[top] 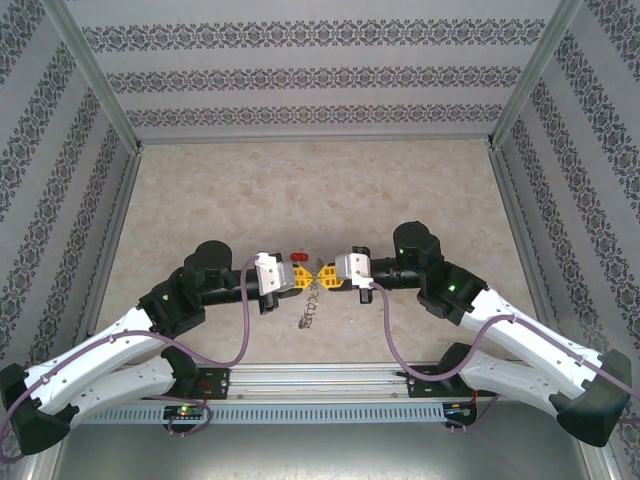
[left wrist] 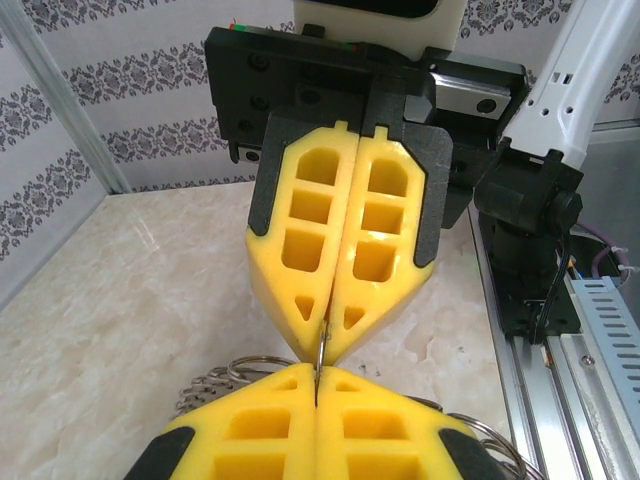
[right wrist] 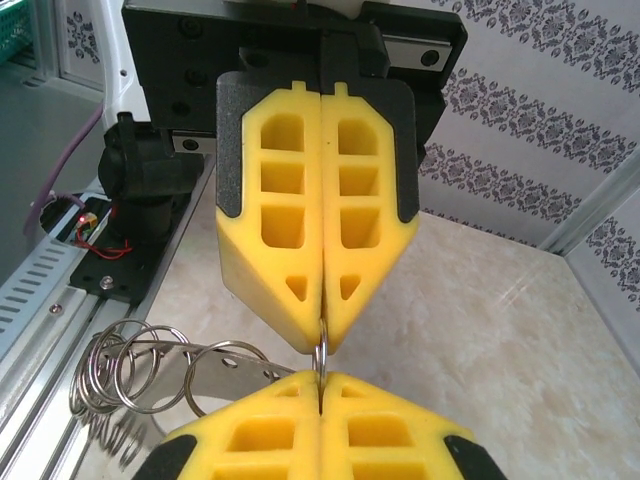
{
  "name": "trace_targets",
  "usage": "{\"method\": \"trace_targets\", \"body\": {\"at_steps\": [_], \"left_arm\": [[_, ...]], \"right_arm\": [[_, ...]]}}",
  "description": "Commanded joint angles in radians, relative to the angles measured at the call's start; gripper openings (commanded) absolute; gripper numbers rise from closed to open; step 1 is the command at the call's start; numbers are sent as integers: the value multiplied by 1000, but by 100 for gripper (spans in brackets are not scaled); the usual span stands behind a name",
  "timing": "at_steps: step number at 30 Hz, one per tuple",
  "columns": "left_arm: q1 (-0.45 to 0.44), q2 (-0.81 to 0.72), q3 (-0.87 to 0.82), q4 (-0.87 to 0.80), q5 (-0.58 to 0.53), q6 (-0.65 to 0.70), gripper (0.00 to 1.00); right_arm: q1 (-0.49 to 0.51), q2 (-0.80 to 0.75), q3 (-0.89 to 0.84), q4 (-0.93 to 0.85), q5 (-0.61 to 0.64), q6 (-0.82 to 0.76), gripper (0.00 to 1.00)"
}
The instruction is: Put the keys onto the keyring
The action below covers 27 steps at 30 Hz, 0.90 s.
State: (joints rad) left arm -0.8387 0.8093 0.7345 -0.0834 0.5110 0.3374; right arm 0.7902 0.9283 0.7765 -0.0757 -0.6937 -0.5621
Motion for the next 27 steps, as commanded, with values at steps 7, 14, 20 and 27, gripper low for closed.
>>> {"method": "trace_targets", "body": {"at_steps": [7, 14, 20, 27], "left_arm": [[-17, -48, -44, 91, 23, -25, 21], [-17, -74, -57, 111, 29, -35, 20], [-17, -73, -59, 107, 36, -34, 19], [-17, -73, -60, 112, 36, -39, 14]], "right_arm": [[12, 10, -19, 136, -133, 38, 0], [12, 29, -19, 172, -179, 70, 0], [13, 31, -26, 199, -194, 85, 0], [14, 34, -28, 221, -215, 100, 0]]}}
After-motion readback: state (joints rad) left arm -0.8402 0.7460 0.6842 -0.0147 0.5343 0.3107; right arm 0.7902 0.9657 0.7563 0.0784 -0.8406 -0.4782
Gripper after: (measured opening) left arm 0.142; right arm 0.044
